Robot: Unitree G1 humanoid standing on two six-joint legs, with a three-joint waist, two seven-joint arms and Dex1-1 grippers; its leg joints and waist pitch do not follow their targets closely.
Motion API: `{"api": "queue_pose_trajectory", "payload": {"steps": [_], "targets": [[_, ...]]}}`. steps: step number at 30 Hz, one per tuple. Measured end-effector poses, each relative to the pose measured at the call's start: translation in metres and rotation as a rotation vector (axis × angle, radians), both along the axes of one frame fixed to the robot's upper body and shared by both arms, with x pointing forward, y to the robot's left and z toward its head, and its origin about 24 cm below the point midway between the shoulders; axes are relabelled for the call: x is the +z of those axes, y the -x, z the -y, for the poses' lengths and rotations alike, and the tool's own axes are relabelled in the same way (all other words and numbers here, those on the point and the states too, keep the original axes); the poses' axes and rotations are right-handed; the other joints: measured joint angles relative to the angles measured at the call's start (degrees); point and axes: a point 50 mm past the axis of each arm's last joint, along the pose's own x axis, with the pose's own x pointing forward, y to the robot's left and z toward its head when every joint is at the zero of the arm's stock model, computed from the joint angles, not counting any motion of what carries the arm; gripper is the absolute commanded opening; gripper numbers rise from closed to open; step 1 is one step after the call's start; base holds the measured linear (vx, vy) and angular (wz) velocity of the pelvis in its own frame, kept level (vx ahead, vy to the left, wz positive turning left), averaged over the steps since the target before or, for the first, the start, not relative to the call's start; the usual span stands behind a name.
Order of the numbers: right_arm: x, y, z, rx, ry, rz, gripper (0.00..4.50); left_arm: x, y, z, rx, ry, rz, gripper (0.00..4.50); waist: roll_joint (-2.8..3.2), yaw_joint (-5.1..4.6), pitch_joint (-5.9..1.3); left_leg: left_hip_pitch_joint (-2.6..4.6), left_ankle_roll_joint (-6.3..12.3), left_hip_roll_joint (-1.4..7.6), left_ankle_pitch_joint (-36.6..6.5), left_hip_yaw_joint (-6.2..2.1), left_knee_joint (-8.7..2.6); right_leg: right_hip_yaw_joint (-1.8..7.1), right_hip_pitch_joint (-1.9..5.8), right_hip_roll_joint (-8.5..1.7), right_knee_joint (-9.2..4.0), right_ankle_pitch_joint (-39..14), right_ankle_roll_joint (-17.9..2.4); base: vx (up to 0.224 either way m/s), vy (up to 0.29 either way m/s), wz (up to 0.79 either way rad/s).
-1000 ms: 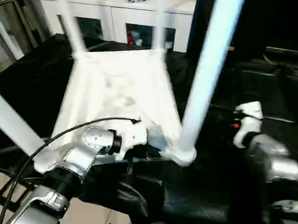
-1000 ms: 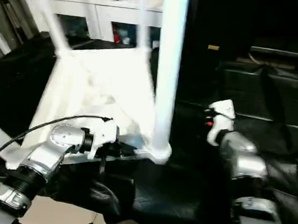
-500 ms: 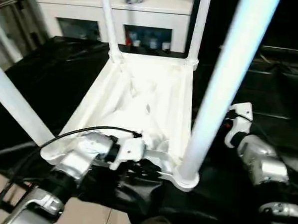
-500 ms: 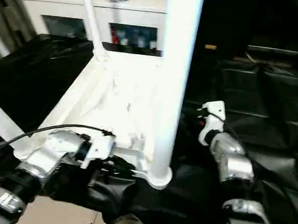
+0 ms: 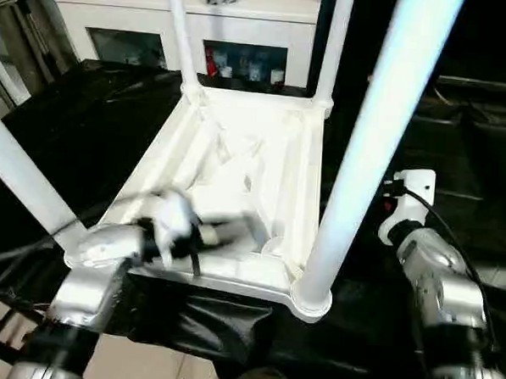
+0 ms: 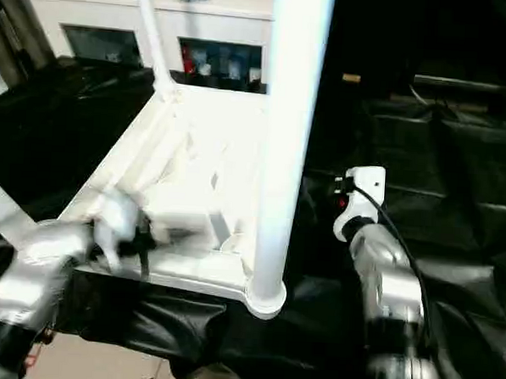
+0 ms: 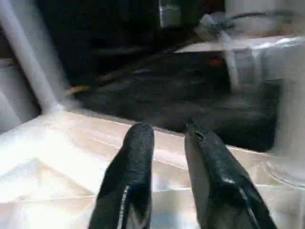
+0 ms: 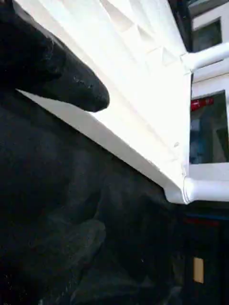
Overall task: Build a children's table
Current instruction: Rotate leg to tighten, then move to table
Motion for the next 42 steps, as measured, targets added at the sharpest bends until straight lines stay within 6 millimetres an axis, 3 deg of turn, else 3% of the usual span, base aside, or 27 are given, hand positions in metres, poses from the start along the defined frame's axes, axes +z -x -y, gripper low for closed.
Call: {"api": "queue_pose_trajectory", "payload": {"steps": [3,7,13,25,27,29,33,35,37,39,40,41,42], "targets": [[0.001,0.009,-0.013,0.005,0.015,0.01,4.49,-0.01,-0.002,-0.018,0.391,0.068,-0.071,1.72,-0.75,-1.01,-0.03,-0.02,-0.01,-0.04,0.0,-0.01,-0.01,0.0,0.01,0.02,-0.07,0.0,0.2,0.0,0.0,0.0],[0.001,0.01,-0.01,-0.062,0.09,-0.008,4.5,-0.024,0.008,-0.021,0.612,0.182,-0.212,1.79,-1.01,-1.16,0.0,-0.06,-0.01,-0.06,0.0,-0.02,-0.02,0.05,-0.01,0.02,-0.11,0.0,0.2,0.0,0.0,0.0],[-0.012,0.024,-0.016,-0.04,0.143,-0.05,4.5,-0.03,0.019,-0.016,0.713,0.182,-0.21,1.79,-1.15,-0.9,-0.06,-0.1,-0.02,-0.05,0.0,-0.12,-0.1,0.05,-0.02,0.1,-0.12,-0.2,0.6,0.0,0.0,0.0],[-0.011,0.033,-0.025,-0.047,0.063,-0.085,4.5,-0.029,0.021,-0.01,0.783,0.14,-0.223,1.79,-1.44,-1.05,-0.04,-0.13,-0.01,-0.07,0.0,-0.12,0.01,0.13,-0.02,0.1,-0.13,0.0,0.7,0.0,0.0,0.0],[-0.009,0.033,-0.026,-0.046,0.061,-0.081,4.5,-0.028,0.021,-0.01,0.784,0.14,-0.223,1.79,-1.41,-1.02,-0.06,-0.73,0.14,-0.06,0.1,-0.18,0.29,0.09,-0.22,0.13,-0.11,0.2,0.7,0.0,0.0,0.0],[-0.007,0.034,-0.026,-0.045,0.059,-0.078,4.5,-0.028,0.021,-0.008,0.78,0.14,-0.223,1.79,-1.42,-1.02,-0.31,-1.56,0.54,-0.03,0.3,-0.22,0.8,0.06,-1.14,0.19,-0.02,0.6,0.7,0.0,0.0,0.0],[-0.008,0.034,-0.026,-0.045,0.058,-0.086,4.5,-0.027,0.021,-0.005,0.768,0.137,-0.221,1.79,-1.35,-1.11,-1.15,-5.67,2.59,-0.02,1.3,-0.32,2.58,-0.25,-4.38,0.37,-0.23,2.8,0.5,-0.086,0.012,0.0],[-0.008,0.034,-0.026,-0.047,0.058,-0.088,4.5,-0.028,0.022,-0.006,0.769,0.136,-0.226,1.79,-1.25,-1.1,-1.29,-7.08,3.5,0.05,1.9,-0.35,3.0,-0.45,-5.16,0.38,-1.15,4.2,0.4,-0.189,0.043,-0.01],[-0.009,0.035,-0.026,-0.05,0.058,-0.094,4.5,-0.029,0.022,-0.006,0.771,0.132,-0.233,1.79,-1.0,-1.34,-1.31,-7.94,4.58,0.24,2.6,-0.25,3.1,-1.55,-5.25,0.03,-2.89,5.7,-0.2,-0.215,0.059,-0.03],[-0.01,0.035,-0.027,-0.06,0.053,-0.102,4.5,-0.031,0.023,-0.008,0.779,0.119,-0.243,1.79,-0.3,-1.78,-0.92,-8.0,4.22,1.3,2.7,-0.06,3.02,-2.95,-4.66,-0.15,-3.81,4.7,-0.1,-0.224,0.06,-0.12],[-0.012,0.036,-0.025,-0.085,0.052,-0.117,4.5,-0.03,0.023,-0.009,0.784,0.117,-0.241,1.79,-0.18,-0.98,-0.04,-7.57,3.98,2.06,3.1,0.89,2.64,-4.11,-4.54,-0.48,3.1,0.3,-0.6,-0.26,0.015,-0.07],[-0.018,0.04,-0.02,-0.117,0.055,-0.141,4.5,-0.028,0.022,-0.008,0.778,0.117,-0.233,1.79,-0.46,0.12,0.13,-7.07,3.98,2.33,3.1,2.34,2.39,-4.71,-3.64,-0.39,8.81,-2.7,-1.1,-0.185,-0.122,-0.07],[-0.02,0.041,-0.014,-0.15,0.061,-0.155,4.5,-0.026,0.021,-0.008,0.775,0.125,-0.223,1.79,-2.1,2.69,0.12,-5.32,3.98,4.33,3.1,6.69,2.17,-3.35,-2.22,0.49,13.28,-5.9,-0.7,-0.185,-0.122,-0.07]]}}
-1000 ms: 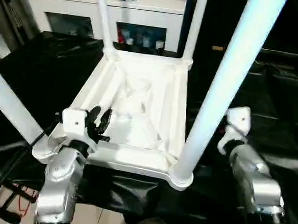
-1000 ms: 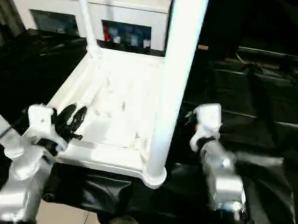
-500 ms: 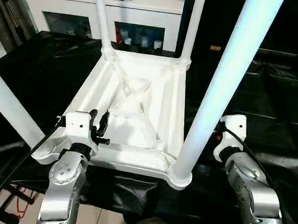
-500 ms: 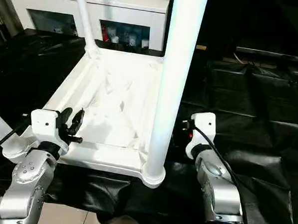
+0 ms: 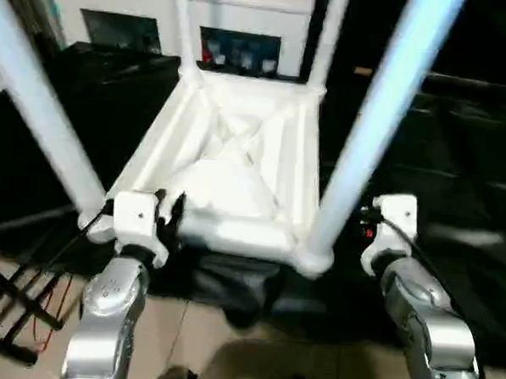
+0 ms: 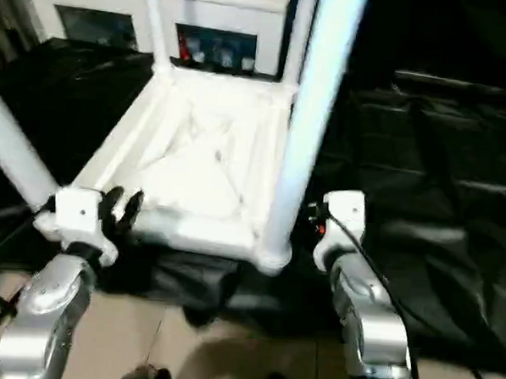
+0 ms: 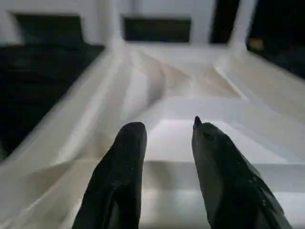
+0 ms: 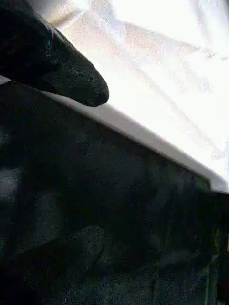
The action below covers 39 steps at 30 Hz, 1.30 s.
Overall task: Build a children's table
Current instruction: Move to table
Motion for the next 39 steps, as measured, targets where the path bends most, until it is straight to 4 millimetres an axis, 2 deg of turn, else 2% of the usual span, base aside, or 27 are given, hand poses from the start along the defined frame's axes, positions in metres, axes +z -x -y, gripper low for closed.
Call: {"api": "queue_pose_trajectory", "payload": {"steps": [1,2,3,4,6,7,8,9,11,12,13,14,15,17,18,19,20,21,22,23,24,26,29,33,34,36,39], "targets": [[0.006,-0.004,0.003,-0.018,0.008,0.022,4.5,0.0,0.002,-0.003,0.012,0.004,0.002,1.79,-1.73,1.49,-0.07,0.51,-0.87,0.57,-0.7,3.28,1.98,3.19,1.7,2.52,0.98,-7.1,-1.4,-0.037,-0.19,-0.2],[0.011,-0.008,0.003,-0.018,0.013,0.04,4.5,-0.007,0.007,-0.006,0.028,0.011,-0.024,1.79,-0.99,2.29,0.41,0.21,-3.35,0.76,-5.1,1.58,6.35,5.18,1.02,3.65,1.37,-7.0,-1.3,0.058,-0.035,-0.43],[0.01,-0.007,0.005,-0.025,0.013,0.037,4.5,-0.015,0.012,-0.006,0.03,0.021,-0.059,1.79,-0.5,2.87,0.45,1.11,-2.74,-2.37,-7.0,-2.72,10.72,7.4,1.04,4.12,1.28,-6.8,-1.0,0.058,-0.035,-0.43],[0.004,-0.001,0.011,-0.044,0.019,0.012,4.5,-0.018,0.013,-0.005,0.028,0.027,-0.071,1.79,-0.92,3.17,0.48,3.56,-2.25,-7.29,-8.3,-6.54,12.22,10.97,1.78,5.35,0.08,-6.1,0.4,0.032,0.032,-0.46],[-0.003,0.005,0.021,-0.078,0.032,-0.021,4.5,-0.008,0.005,0.001,0.001,0.026,-0.032,1.79,-1.1,3.75,0.57,8.39,-1.81,-11.34,-10.8,-7.06,8.27,16.37,2.32,8.86,-3.72,-4.4,1.7,-0.092,-0.004,-0.23],[-0.003,0.005,0.025,-0.094,0.035,-0.023,4.5,-0.002,0.002,0.003,-0.009,0.023,-0.006,1.79,-0.88,4.03,0.43,10.69,-0.17,-13.2,-11.7,-7.93,6.21,19.84,2.81,11.25,-7.37,-0.8,1.7,-0.146,0.039,-0.23],[-0.002,0.005,0.027,-0.102,0.037,-0.022,4.5,0.001,0.001,0.004,-0.013,0.021,0.007,1.79,-0.89,4.44,0.28,11.71,1.47,-14.57,-12.7,-8.86,6.01,22.21,3.31,12.24,-10.25,3.4,1.4,-0.174,0.11,-0.25],[-0.002,0.006,0.029,-0.11,0.038,-0.023,4.5,0.002,0.0,0.005,-0.015,0.021,0.01,1.79,-0.81,4.75,0.14,11.66,2.49,-15.71,-13.3,-10.02,7.01,24.57,3.75,12.73,-12.95,6.4,2.1,-0.174,0.11,-0.25],[-0.002,0.006,0.029,-0.113,0.044,-0.023,4.5,0.0,0.001,0.003,-0.007,0.016,0.004,1.79,0.45,5.45,-0.53,9.42,2.62,-16.02,-13.4,-13.93,9.62,25.55,3.83,12.34,-17.4,9.5,3.6,-0.22,0.231,0.07],[-0.002,0.006,0.028,-0.116,0.052,-0.021,4.5,-0.002,0.004,-0.001,0.013,0.007,-0.004,1.79,1.09,5.05,-0.71,9.92,3.94,-15.72,-14.7,-15.49,6.27,25.12,3.82,12.16,-19.03,10.4,4.4,-0.233,0.255,0.12],[-0.004,0.005,0.022,-0.095,0.047,-0.028,4.5,-0.006,0.007,-0.009,0.046,-0.011,-0.022,1.79,1.18,3.71,-0.41,10.14,3.67,-16.09,-15.5,-15.01,4.39,21.21,2.48,9.75,-17.27,9.5,3.4,-0.207,0.27,0.2],[-0.005,0.006,0.018,-0.079,0.041,-0.033,4.5,-0.008,0.009,-0.013,0.065,-0.016,-0.031,1.79,0.92,3.09,-0.45,9.96,4.11,-16.29,-15.3,-14.35,4.42,17.83,1.25,8.05,-13.89,7.9,1.9,-0.19,0.287,0.44],[-0.013,0.011,0.008,-0.008,0.004,-0.059,4.5,-0.012,0.013,-0.023,0.127,-0.046,-0.046,1.79,1.77,1.55,-0.67,9.21,5.03,-16.34,-14.6,-13.14,4.33,8.09,-0.67,4.07,-4.58,5.0,-0.5,-0.19,0.287,0.44],[-0.009,0.013,0.003,0.098,-0.024,-0.045,4.5,-0.005,0.013,-0.03,0.185,-0.078,-0.002,1.79,1.54,0.81,-1.05,8.31,4.58,-16.49,-13.5,-11.87,3.52,2.52,0.97,3.05,-5.84,4.3,-0.9,-0.088,0.257,0.36],[-0.004,0.012,-0.005,0.182,-0.042,-0.02,4.5,-0.006,0.016,-0.037,0.225,-0.079,-0.002,1.98,0.76,-0.13,-1.05,8.2,3.31,-17.93,-12.7,-11.33,2.34,0.56,3.03,2.95,-8.94,4.6,-1.2,-0.055,0.251,0.25],[0.0,0.012,-0.008,0.229,-0.053,-0.001,4.5,-0.007,0.017,-0.04,0.246,-0.076,-0.007,2.08,-0.15,-1.02,-1.07,8.47,1.63,-19.32,-11.8,-10.8,0.97,-0.14,4.77,2.21,-12.07,3.0,-1.6,-0.07,0.207,0.09],[0.005,0.011,-0.009,0.263,-0.053,0.022,4.5,-0.005,0.016,-0.04,0.251,-0.059,0.002,2.15,-0.83,-0.95,-0.81,8.0,-4.57,-19.72,-11.9,-10.43,2.19,0.47,5.83,0.96,-13.33,2.8,-1.3,-0.055,0.14,0.11],[0.008,0.01,-0.004,0.279,-0.042,0.033,4.5,-0.001,0.012,-0.034,0.231,-0.033,0.022,2.15,-0.38,-0.55,0.0,5.9,-11.06,-18.37,-11.4,-12.53,7.48,2.04,5.86,-0.53,-13.0,3.3,-0.1,-0.055,0.14,0.11],[0.009,0.01,-0.004,0.29,-0.043,0.036,4.5,0.001,0.012,-0.031,0.215,-0.023,0.032,2.2,-0.03,-0.68,0.31,5.68,-10.8,-16.01,-11.9,-15.51,8.48,1.59,5.97,-1.55,-12.23,3.4,0.4,-0.099,-0.013,-0.08],[0.011,0.009,-0.006,0.309,-0.05,0.046,4.5,0.003,0.011,-0.033,0.206,-0.026,0.04,2.34,0.62,-1.06,0.75,6.11,-9.65,-13.23,-13.3,-16.44,8.02,0.2,6.36,-2.19,-11.22,3.3,0.0,-0.235,-0.093,-0.1],[0.009,0.009,-0.013,0.339,-0.067,0.045,4.5,0.003,0.012,-0.036,0.204,-0.033,0.034,2.5,1.22,-2.08,1.23,5.57,-8.09,-13.13,-13.6,-16.22,8.57,1.31,6.24,-1.44,-9.85,3.1,-1.3,-0.235,-0.093,-0.1],[0.01,0.01,-0.019,0.379,-0.084,0.05,4.5,0.002,0.015,-0.043,0.218,-0.037,0.03,2.6,0.18,-3.6,0.98,5.39,-6.24,-12.87,-12.5,-16.19,7.74,2.52,6.71,-0.59,-10.73,2.5,-1.3,-0.159,0.014,0.11],[0.014,0.007,-0.017,0.379,-0.065,0.069,4.5,-0.002,0.016,-0.038,0.214,-0.019,0.015,2.9,-0.5,-4.25,1.01,5.3,-4.32,-12.29,-11.8,-14.61,5.0,3.11,7.23,-0.75,-13.28,2.7,1.4,-0.123,-0.022,0.1],[0.013,0.0,-0.015,0.308,-0.049,0.066,4.5,-0.003,0.013,-0.024,0.167,-0.028,0.012,2.9,-1.29,-4.83,1.04,6.09,-1.74,-10.76,-9.3,-11.55,1.01,3.68,5.88,-0.56,-14.05,2.7,1.5,-0.1,-0.087,0.1],[0.009,-0.002,-0.016,0.272,-0.061,0.056,4.5,-0.003,0.012,-0.022,0.158,-0.027,0.01,2.9,-1.53,-4.34,0.95,6.43,-1.78,-9.46,-8.9,-9.31,0.32,5.04,5.05,0.15,-13.99,2.8,1.7,-0.101,-0.108,-0.15],[0.007,-0.002,-0.013,0.234,-0.061,0.049,4.5,0.0,0.007,-0.017,0.136,-0.044,0.023,2.9,-1.46,-3.37,0.87,6.44,-2.02,-8.14,-8.8,-6.85,-0.1,7.67,4.06,1.7,-13.79,3.1,2.2,-0.076,-0.088,-0.44],[0.007,-0.003,-0.012,0.207,-0.06,0.049,4.5,0.005,0.003,-0.014,0.11,-0.125,0.045,2.9,-1.58,-3.29,0.65,6.28,-1.14,-7.42,-5.8,-4.96,0.53,10.2,2.28,3.09,-13.02,6.6,2.4,-0.012,-0.013,-0.56]]}}
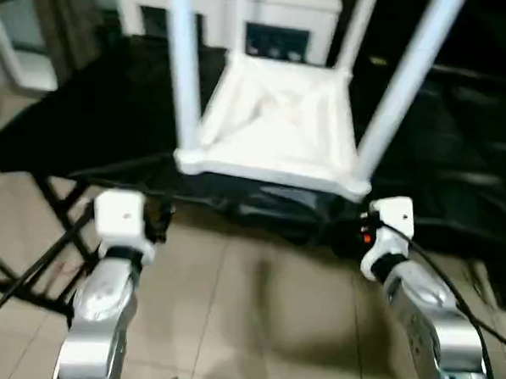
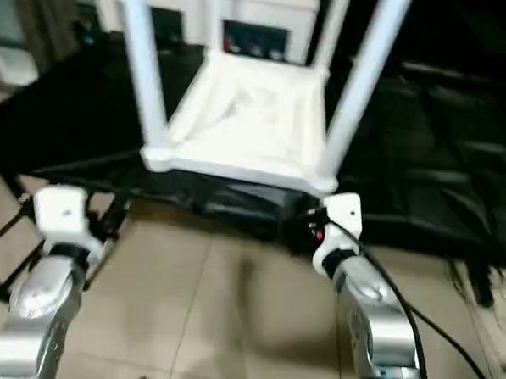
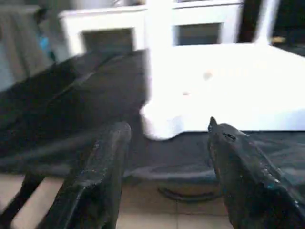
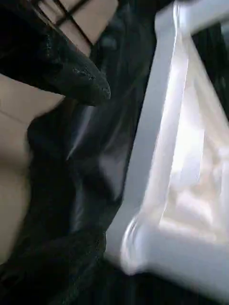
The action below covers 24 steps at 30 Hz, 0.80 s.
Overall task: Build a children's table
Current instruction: Move to table
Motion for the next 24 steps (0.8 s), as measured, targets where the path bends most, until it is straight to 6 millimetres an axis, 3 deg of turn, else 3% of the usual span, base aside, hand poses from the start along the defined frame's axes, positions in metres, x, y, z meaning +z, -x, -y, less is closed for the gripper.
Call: {"api": "queue_pose_trajectory", "payload": {"steps": [1,2,5,6,8,9,10,11,12,14,16,17,18,19,20,22,23,24], "targets": [[0.0,0.0,0.0,-0.005,-0.001,-0.001,4.5,-0.001,0.0,0.0,0.002,-0.01,-0.004,2.9,0.01,-0.21,0.04,-0.38,0.02,0.15,0.0,-0.16,0.41,0.38,-0.15,0.4,0.18,0.0,0.0,-0.047,0.033,-0.59],[-0.002,0.001,0.0,-0.007,-0.002,-0.005,4.5,-0.001,0.0,0.001,0.004,-0.016,-0.006,2.9,0.06,-0.75,0.07,-0.48,0.02,-0.04,0.0,-0.79,0.31,-0.32,-0.19,0.12,-0.22,0.0,0.0,0.009,0.033,-0.31],[-0.001,0.001,-0.002,0.009,-0.004,-0.002,4.5,-0.003,-0.002,-0.002,0.028,-0.014,-0.013,2.9,1.02,-3.37,-0.01,-0.82,-0.18,0.67,0.0,-3.07,0.21,-4.03,0.6,-0.32,-1.94,0.5,-1.8,0.003,0.011,-0.1],[-0.001,0.001,-0.003,0.019,-0.004,-0.002,4.5,-0.002,-0.003,-0.005,0.044,-0.007,-0.008,2.9,1.34,-3.78,-0.07,-0.82,-0.51,1.15,0.1,-3.31,0.04,-5.79,0.73,-0.83,-1.92,0.7,-2.9,0.0,0.0,0.0],[0.001,-0.001,-0.007,0.057,-0.006,0.01,4.5,0.0,-0.004,-0.009,0.073,0.004,0.002,2.9,0.98,-4.33,-0.32,-0.81,-0.57,1.88,0.5,-3.43,-0.09,-8.06,0.54,-1.51,-1.31,1.0,-3.7,0.031,-0.115,0.05],[0.003,-0.001,-0.009,0.085,-0.003,0.016,4.5,0.0,-0.004,-0.011,0.086,0.013,0.003,2.9,0.88,-4.37,-0.43,-1.0,-0.41,2.2,0.6,-3.08,-0.24,-8.58,0.34,-1.33,-1.1,0.7,-3.7,0.029,-0.14,0.03],[0.004,-0.001,-0.009,0.097,-0.002,0.021,4.5,0.0,-0.004,-0.011,0.09,0.02,0.004,2.9,0.8,-3.96,-0.46,-1.28,0.7,1.98,0.0,-2.96,-0.17,-8.65,0.2,-1.21,-1.13,0.6,-3.8,0.01,-0.143,0.06],[0.005,-0.001,-0.007,0.106,0.003,0.026,4.5,0.0,-0.004,-0.009,0.087,0.03,0.004,2.9,0.75,-3.2,-0.45,-1.4,2.37,1.79,-0.8,-3.08,-0.22,-8.62,0.07,-1.11,-1.21,0.4,-3.8,-0.001,-0.148,0.02],[0.005,-0.001,-0.005,0.106,0.007,0.027,4.5,0.0,-0.004,-0.006,0.079,0.038,0.004,2.9,0.8,-2.59,-0.48,-1.37,2.65,1.54,-0.7,-3.31,-0.61,-8.62,-0.05,-0.85,-1.19,0.3,-3.9,-0.001,-0.148,0.02],[0.008,-0.003,-0.006,0.116,0.007,0.035,4.5,0.0,-0.004,-0.006,0.08,0.041,0.008,2.9,0.86,-1.46,-0.5,-1.24,1.91,1.63,0.0,-3.88,-1.35,-8.79,-0.25,-0.41,-1.13,0.3,-4.2,-0.005,-0.109,-0.03],[0.01,-0.004,-0.009,0.139,0.016,0.055,4.5,0.0,-0.004,-0.006,0.082,0.04,0.008,2.9,0.97,-0.81,-0.45,-0.51,0.49,2.16,0.5,-3.46,-1.96,-9.2,-0.02,-0.38,-1.3,0.2,-4.3,-0.004,-0.044,-0.01],[0.011,-0.004,-0.011,0.148,0.023,0.061,4.5,0.0,-0.004,-0.007,0.084,0.039,0.007,2.9,1.03,-0.57,-0.39,-0.21,0.26,2.26,0.5,-3.34,-2.13,-9.37,0.28,-0.45,-1.5,0.2,-4.3,0.0,0.0,0.0],[0.011,-0.004,-0.012,0.157,0.034,0.061,4.5,-0.001,-0.004,-0.008,0.088,0.039,0.006,2.9,1.18,-0.59,-0.26,0.54,-0.56,2.6,0.0,-3.31,-2.29,-9.91,1.08,-0.6,-2.06,0.1,-4.3,0.0,0.0,0.0],[0.011,-0.004,-0.014,0.169,0.04,0.061,4.5,0.0,-0.004,-0.009,0.091,0.038,0.007,2.9,1.32,-0.54,-0.14,0.46,-0.89,2.67,-0.2,-3.84,-2.35,-10.97,1.97,-1.09,-2.47,0.0,-4.2,0.0,0.0,0.0],[0.01,-0.004,-0.014,0.179,0.043,0.059,4.5,0.0,-0.004,-0.009,0.09,0.037,0.009,2.9,1.79,-0.81,-0.12,0.28,-0.91,2.31,-0.2,-4.99,-2.23,-13.11,2.86,-2.05,-2.73,-0.5,-4.0,0.017,0.058,0.36],[0.01,-0.004,-0.015,0.189,0.046,0.059,4.5,0.001,-0.004,-0.008,0.087,0.044,0.013,2.9,1.89,-1.47,-0.01,0.1,-0.9,2.01,-0.2,-6.02,-1.87,-15.77,4.46,-3.27,-3.34,-1.0,-3.7,0.035,0.058,0.48],[0.01,-0.004,-0.016,0.192,0.047,0.058,4.5,0.001,-0.004,-0.008,0.086,0.049,0.012,2.9,1.94,-1.66,0.05,0.1,-0.9,2.07,-0.2,-6.16,-1.67,-16.79,5.18,-3.8,-3.34,-1.4,-3.5,0.067,0.037,0.55],[0.011,-0.003,-0.017,0.198,0.042,0.065,4.5,0.001,-0.003,-0.008,0.087,0.053,0.012,2.9,2.04,-1.86,0.1,0.26,-0.9,2.17,-0.2,-6.23,-1.37,-17.03,5.89,-3.85,-3.42,-1.7,-3.2,0.067,0.037,0.55]]}}
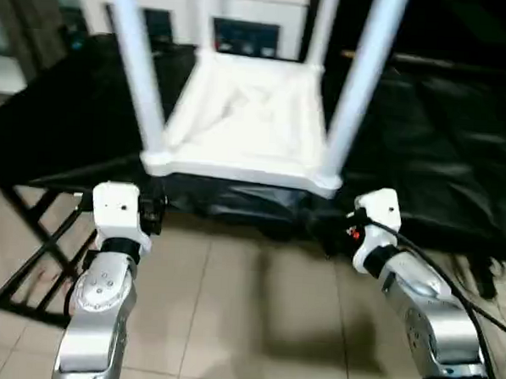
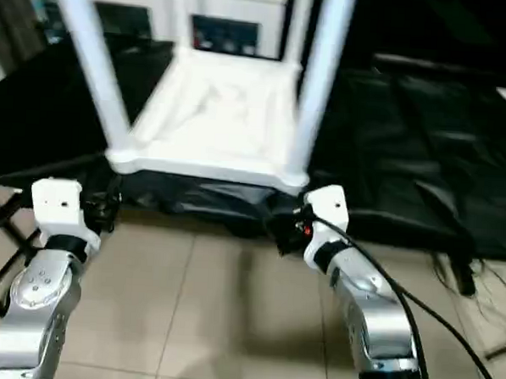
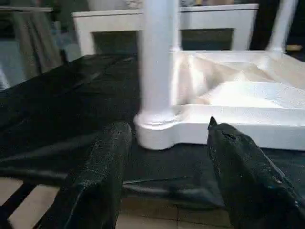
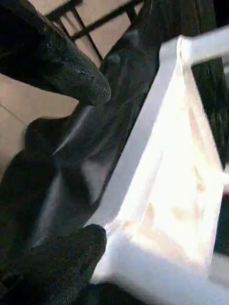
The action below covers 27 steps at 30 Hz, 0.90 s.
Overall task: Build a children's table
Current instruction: Move to table
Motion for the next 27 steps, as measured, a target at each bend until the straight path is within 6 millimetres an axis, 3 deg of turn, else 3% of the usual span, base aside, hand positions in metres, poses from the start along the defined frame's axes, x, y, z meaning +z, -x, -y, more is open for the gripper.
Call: {"api": "queue_pose_trajectory", "payload": {"steps": [2,3,5,6,7,9,11,12,13,14,15,16,17,18,19,20,21,22,23,24,25,27], "targets": [[0.0,0.0,-0.006,0.014,-0.022,0.002,4.5,-0.003,0.002,-0.003,0.009,0.002,-0.011,2.9,0.11,0.07,0.18,1.86,-1.11,0.64,-0.6,0.84,-0.11,1.28,0.64,0.28,0.21,-0.7,0.2,0.101,0.021,0.24],[0.0,0.001,-0.007,0.019,-0.031,0.002,4.5,-0.003,0.003,-0.005,0.017,-0.002,-0.012,2.9,0.21,0.08,0.28,2.77,-1.31,0.58,-0.8,1.47,-0.17,2.65,1.02,0.5,0.77,-1.2,0.2,0.118,0.022,0.12],[0.0,0.001,-0.006,0.02,-0.029,0.001,4.5,-0.002,0.003,-0.006,0.018,-0.005,-0.011,2.9,-0.05,-0.36,0.11,3.68,-1.5,0.03,-1.0,2.03,-0.25,4.32,1.05,0.47,1.91,-2.1,0.0,0.14,0.035,-0.01],[0.0,0.002,-0.004,0.023,-0.02,0.001,4.5,-0.003,0.003,-0.006,0.018,-0.001,-0.011,2.9,-0.15,-0.31,-0.17,3.62,-1.36,-0.23,-1.3,2.55,-0.45,5.18,1.29,0.45,2.17,-2.6,0.5,0.144,0.037,-0.05],[0.0,0.002,-0.002,0.026,-0.013,0.001,4.5,-0.003,0.003,-0.005,0.016,0.006,-0.011,2.9,0.02,-0.09,-0.41,3.38,-1.18,-0.38,-1.4,2.9,-0.49,5.47,1.38,0.58,1.91,-2.8,0.8,0.148,0.047,-0.04],[-0.002,0.004,0.003,0.026,-0.003,-0.008,4.5,-0.003,0.002,0.002,-0.004,0.026,-0.01,2.9,0.31,0.07,-0.96,2.85,0.35,-0.53,-1.9,2.83,-0.44,5.85,1.51,1.04,1.04,-3.3,1.1,0.163,0.036,0.06],[-0.002,0.004,0.001,0.036,-0.007,-0.008,4.5,-0.003,0.002,0.001,-0.001,0.031,-0.013,2.9,0.33,0.09,-1.38,2.72,0.43,-0.75,-2.6,2.54,-0.44,6.04,1.62,1.16,0.89,-4.1,1.2,0.214,0.005,0.12],[-0.002,0.004,-0.001,0.05,-0.007,-0.009,4.5,-0.004,0.003,-0.002,0.008,0.032,-0.016,2.9,0.15,-0.27,-1.7,3.2,0.66,-1.12,-3.1,1.72,-0.46,6.31,1.26,1.18,1.77,-4.9,1.0,0.238,-0.012,0.13],[-0.002,0.004,-0.005,0.07,-0.007,-0.008,4.5,-0.006,0.005,-0.004,0.019,0.031,-0.022,2.9,-0.23,-0.5,-1.92,3.6,0.88,-1.76,-3.6,0.85,-0.46,7.09,-0.16,0.96,3.98,-5.7,0.3,0.232,-0.058,0.06],[-0.001,0.005,-0.01,0.104,-0.008,-0.004,4.5,-0.008,0.01,-0.01,0.046,0.031,-0.032,2.9,-0.68,-0.74,-2.19,4.06,0.99,-2.69,-4.4,-0.53,-0.39,7.61,-1.89,0.26,7.09,-6.1,0.1,0.15,-0.103,-0.25],[0.0,0.006,-0.015,0.136,-0.01,-0.001,4.5,-0.012,0.015,-0.018,0.074,0.022,-0.05,2.9,-1.47,-1.0,-2.48,4.92,1.23,-3.8,-5.5,-2.07,-0.16,8.83,-4.19,0.08,9.29,-6.1,0.3,0.15,-0.103,-0.25],[0.0,0.008,-0.012,0.142,-0.002,0.001,4.5,-0.012,0.016,-0.018,0.077,0.024,-0.051,2.9,-2.6,-1.2,-2.61,4.27,2.67,-5.22,-6.5,-2.11,1.55,10.36,-4.05,-0.02,8.29,-6.1,2.2,0.083,-0.108,-0.29],[-0.004,0.01,-0.004,0.125,0.013,-0.015,4.5,-0.012,0.015,-0.013,0.066,0.039,-0.048,2.9,-2.73,-1.46,-2.49,3.44,5.98,-5.22,-7.3,-2.22,4.53,11.53,-3.35,0.41,8.98,-7.4,2.1,0.107,-0.012,0.21],[-0.01,0.013,0.006,0.098,0.034,-0.044,4.5,-0.013,0.014,0.003,0.021,0.072,-0.048,2.9,-2.83,-0.85,-2.32,1.36,8.84,-5.35,-6.5,-1.81,9.3,13.37,-1.79,1.33,8.31,-7.7,2.0,0.107,-0.012,0.21],[-0.011,0.013,0.01,0.09,0.038,-0.051,4.5,-0.015,0.015,0.007,0.009,0.083,-0.051,2.9,-3.12,0.05,-2.18,-0.19,7.65,-5.47,-5.9,-1.48,10.25,13.9,-0.69,1.75,7.53,-7.6,2.1,0.123,0.036,0.32],[-0.009,0.011,0.008,0.095,0.032,-0.04,4.5,-0.013,0.015,0.005,0.014,0.085,-0.046,2.9,-2.83,0.8,-2.24,-1.64,5.56,-5.35,-4.6,-1.36,8.61,13.88,0.07,2.45,6.87,-7.5,2.1,-0.071,0.011,0.07],[-0.003,0.008,0.005,0.105,0.029,-0.014,4.5,-0.009,0.015,0.001,0.026,0.078,-0.027,2.9,-1.71,1.93,-2.49,-3.07,3.64,-4.5,-1.7,-1.36,3.49,12.65,0.54,3.9,7.14,-7.7,1.9,-0.071,0.011,0.07],[0.001,0.005,0.001,0.115,0.023,0.002,4.5,-0.007,0.016,-0.003,0.038,0.066,-0.024,2.9,-0.81,2.63,-2.29,-3.9,1.06,-3.24,1.2,-1.98,3.54,11.19,0.84,4.78,7.64,-7.9,1.8,-0.192,0.004,-0.09],[0.002,0.005,-0.008,0.142,0.005,0.012,4.5,-0.009,0.018,-0.01,0.057,0.056,-0.038,2.9,-0.51,3.22,-2.16,-4.25,1.05,-2.56,1.2,-2.15,4.08,9.79,0.84,4.69,8.24,-7.9,1.7,-0.088,-0.005,-0.14],[0.004,0.006,-0.016,0.172,-0.006,0.021,4.5,-0.011,0.019,-0.016,0.084,0.049,-0.054,2.9,-0.65,3.33,-2.15,-4.28,1.31,-2.59,1.1,-2.1,4.22,9.67,-0.05,4.15,8.59,-7.8,1.7,-0.088,-0.005,-0.14],[0.004,0.006,-0.017,0.18,-0.003,0.021,4.5,-0.012,0.019,-0.019,0.094,0.046,-0.06,2.9,-0.95,3.46,-2.27,-4.3,1.38,-2.76,1.1,-1.89,4.32,10.48,-0.19,3.71,7.97,-7.8,1.8,0.0,0.0,0.0],[0.002,0.006,-0.013,0.175,0.009,0.013,4.5,-0.012,0.017,-0.02,0.093,0.047,-0.065,3.1,-0.81,3.77,-2.16,-4.24,1.92,-2.9,1.4,-1.01,3.7,10.29,-0.5,2.39,7.07,-7.1,2.7,0.0,0.0,0.0]]}}
